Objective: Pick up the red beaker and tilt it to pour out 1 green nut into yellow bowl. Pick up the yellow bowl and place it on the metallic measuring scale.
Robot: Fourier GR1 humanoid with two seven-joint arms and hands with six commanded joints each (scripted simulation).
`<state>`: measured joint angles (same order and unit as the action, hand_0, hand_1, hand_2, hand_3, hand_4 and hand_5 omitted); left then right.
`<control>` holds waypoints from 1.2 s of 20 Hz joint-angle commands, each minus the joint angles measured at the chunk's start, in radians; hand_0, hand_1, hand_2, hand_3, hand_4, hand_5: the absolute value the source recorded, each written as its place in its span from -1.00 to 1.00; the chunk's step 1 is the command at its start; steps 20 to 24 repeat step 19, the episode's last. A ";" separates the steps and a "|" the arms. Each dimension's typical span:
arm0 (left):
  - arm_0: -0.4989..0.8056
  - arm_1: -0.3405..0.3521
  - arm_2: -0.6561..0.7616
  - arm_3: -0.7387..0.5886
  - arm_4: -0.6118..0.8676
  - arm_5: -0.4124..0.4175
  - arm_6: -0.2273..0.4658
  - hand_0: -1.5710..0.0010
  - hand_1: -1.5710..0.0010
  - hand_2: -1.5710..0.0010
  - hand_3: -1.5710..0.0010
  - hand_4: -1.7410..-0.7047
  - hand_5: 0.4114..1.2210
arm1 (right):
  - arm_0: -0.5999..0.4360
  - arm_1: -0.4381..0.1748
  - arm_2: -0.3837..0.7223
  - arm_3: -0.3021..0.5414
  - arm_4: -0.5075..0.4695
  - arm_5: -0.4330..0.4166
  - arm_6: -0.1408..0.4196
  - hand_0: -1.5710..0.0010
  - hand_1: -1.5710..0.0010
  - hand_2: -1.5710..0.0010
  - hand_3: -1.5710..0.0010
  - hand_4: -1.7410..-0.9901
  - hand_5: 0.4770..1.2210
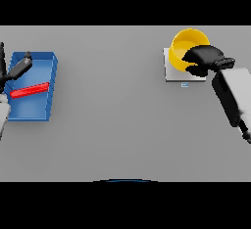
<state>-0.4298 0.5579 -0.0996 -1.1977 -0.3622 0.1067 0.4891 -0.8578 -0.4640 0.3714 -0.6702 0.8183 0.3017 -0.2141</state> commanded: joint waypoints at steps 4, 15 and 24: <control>-0.016 0.000 0.005 0.003 0.004 -0.002 0.009 1.00 1.00 1.00 1.00 0.97 -0.37 | 0.001 -0.010 0.025 -0.013 0.024 0.026 0.010 0.19 0.28 0.16 0.16 -0.61 0.37; -0.008 -0.008 0.001 -0.002 -0.002 0.013 0.000 1.00 1.00 1.00 1.00 0.96 -0.38 | -0.017 0.005 0.027 0.046 0.030 0.000 -0.046 0.93 0.94 0.92 0.69 -0.41 -0.17; -0.004 -0.009 -0.001 0.003 -0.001 0.008 0.001 1.00 1.00 1.00 1.00 0.96 -0.37 | -0.013 0.002 0.023 0.048 0.028 0.014 -0.015 0.97 0.97 0.97 0.81 -0.30 -0.30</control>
